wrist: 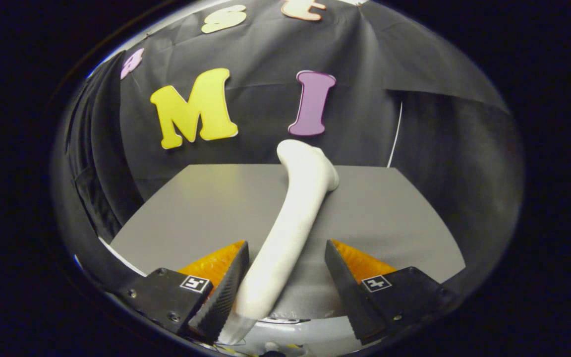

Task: Iron the clothes twice with a garment steamer, once on the left side and once on the right side.

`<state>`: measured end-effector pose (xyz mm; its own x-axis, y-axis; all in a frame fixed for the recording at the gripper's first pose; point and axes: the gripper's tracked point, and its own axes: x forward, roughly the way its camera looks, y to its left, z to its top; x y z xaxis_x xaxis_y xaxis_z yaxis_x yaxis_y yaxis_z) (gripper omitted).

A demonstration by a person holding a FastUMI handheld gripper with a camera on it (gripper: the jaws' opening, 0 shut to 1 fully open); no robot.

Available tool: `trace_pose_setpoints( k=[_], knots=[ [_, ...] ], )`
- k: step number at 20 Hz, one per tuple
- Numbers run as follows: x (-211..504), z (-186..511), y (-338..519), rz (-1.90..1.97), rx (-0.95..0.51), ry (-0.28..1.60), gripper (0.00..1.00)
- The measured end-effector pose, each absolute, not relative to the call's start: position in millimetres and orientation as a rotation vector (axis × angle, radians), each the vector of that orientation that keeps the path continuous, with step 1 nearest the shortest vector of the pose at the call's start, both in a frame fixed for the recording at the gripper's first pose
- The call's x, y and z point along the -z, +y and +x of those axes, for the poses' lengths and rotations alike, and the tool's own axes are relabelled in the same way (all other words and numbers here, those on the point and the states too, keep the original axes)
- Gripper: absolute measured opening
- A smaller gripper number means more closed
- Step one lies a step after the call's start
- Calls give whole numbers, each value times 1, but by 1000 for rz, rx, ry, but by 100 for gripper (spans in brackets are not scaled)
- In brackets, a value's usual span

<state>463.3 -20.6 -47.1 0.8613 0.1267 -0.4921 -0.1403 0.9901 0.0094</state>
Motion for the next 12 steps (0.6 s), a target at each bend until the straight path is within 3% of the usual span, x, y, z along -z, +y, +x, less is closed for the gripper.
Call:
trace_pose_setpoints(
  k=[4, 7, 8, 12],
  knots=[
    [43, 468, -14, -13, -123, 497, 81],
    [42, 464, -10, 7, -129, 498, 76],
    [42, 464, -6, 33, -129, 498, 65],
    [40, 466, 8, 152, -177, 477, 42]
  ],
)
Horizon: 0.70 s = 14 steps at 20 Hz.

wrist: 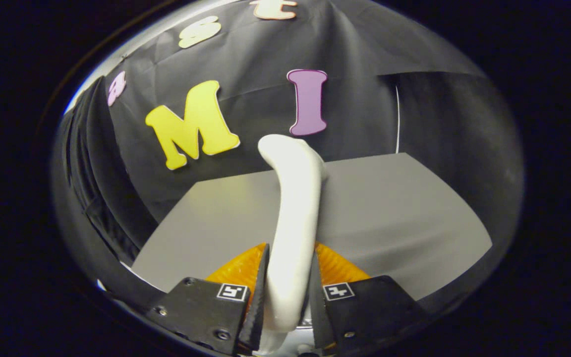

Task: Iron the clothes twice with a garment steamer, once on the left side and once on the right side.

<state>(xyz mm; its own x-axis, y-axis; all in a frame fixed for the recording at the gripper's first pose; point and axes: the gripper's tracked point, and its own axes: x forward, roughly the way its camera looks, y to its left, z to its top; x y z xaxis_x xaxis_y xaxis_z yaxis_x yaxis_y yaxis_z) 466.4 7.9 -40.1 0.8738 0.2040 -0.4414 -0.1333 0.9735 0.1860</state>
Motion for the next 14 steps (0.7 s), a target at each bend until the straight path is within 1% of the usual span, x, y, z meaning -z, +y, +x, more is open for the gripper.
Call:
trace_pose_setpoints(
  k=[2, 7, 9, 14],
  knots=[
    [37, 464, 6, 139, -168, 449, 38],
    [12, 449, 7, 161, -113, 390, 36],
    [-9, 422, 10, 174, -83, 351, 36],
    [-79, 365, 47, 198, -89, 228, 36]
  ],
)
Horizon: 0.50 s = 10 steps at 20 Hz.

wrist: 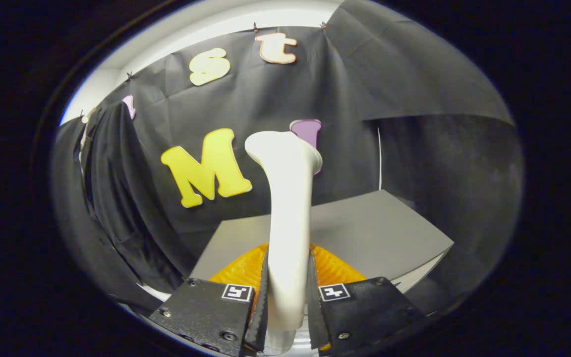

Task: Iron the clothes twice with a garment steamer, once on the left side and once on the right side.

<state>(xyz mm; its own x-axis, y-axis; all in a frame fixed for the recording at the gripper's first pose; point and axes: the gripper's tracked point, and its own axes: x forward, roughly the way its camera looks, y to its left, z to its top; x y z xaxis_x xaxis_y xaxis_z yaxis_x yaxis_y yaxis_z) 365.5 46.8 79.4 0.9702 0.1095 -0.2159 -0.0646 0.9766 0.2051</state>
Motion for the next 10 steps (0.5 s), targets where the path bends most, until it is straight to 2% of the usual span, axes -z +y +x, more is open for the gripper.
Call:
trace_pose_setpoints(
  k=[10],
  knots=[
    [-203, 272, 182, 186, -205, -15, 36]
  ],
)
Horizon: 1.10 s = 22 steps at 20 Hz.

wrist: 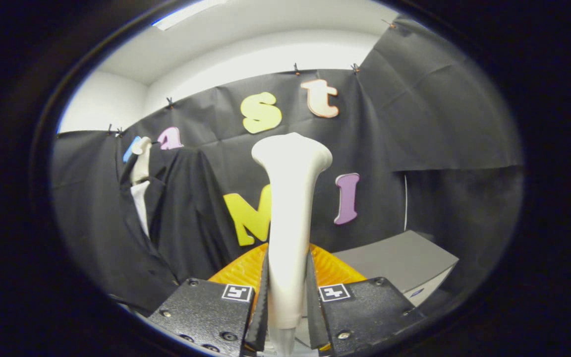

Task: Iron the clothes twice with a garment steamer, once on the left side and once on the right side.

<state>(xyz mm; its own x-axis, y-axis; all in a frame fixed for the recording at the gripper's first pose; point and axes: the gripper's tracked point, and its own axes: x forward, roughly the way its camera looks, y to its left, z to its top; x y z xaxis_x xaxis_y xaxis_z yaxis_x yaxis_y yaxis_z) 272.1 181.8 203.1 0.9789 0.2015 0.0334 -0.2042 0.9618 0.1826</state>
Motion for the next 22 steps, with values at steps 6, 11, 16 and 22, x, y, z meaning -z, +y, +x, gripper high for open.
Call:
trace_pose_setpoints(
  k=[6, 11, 16, 22],
  knots=[
    [-244, 254, 268, 155, -303, -69, 36],
    [-263, 253, 336, 120, -378, -82, 36],
    [-267, 261, 386, 68, -423, -73, 36],
    [-251, 274, 417, 23, -434, -26, 36]
  ],
)
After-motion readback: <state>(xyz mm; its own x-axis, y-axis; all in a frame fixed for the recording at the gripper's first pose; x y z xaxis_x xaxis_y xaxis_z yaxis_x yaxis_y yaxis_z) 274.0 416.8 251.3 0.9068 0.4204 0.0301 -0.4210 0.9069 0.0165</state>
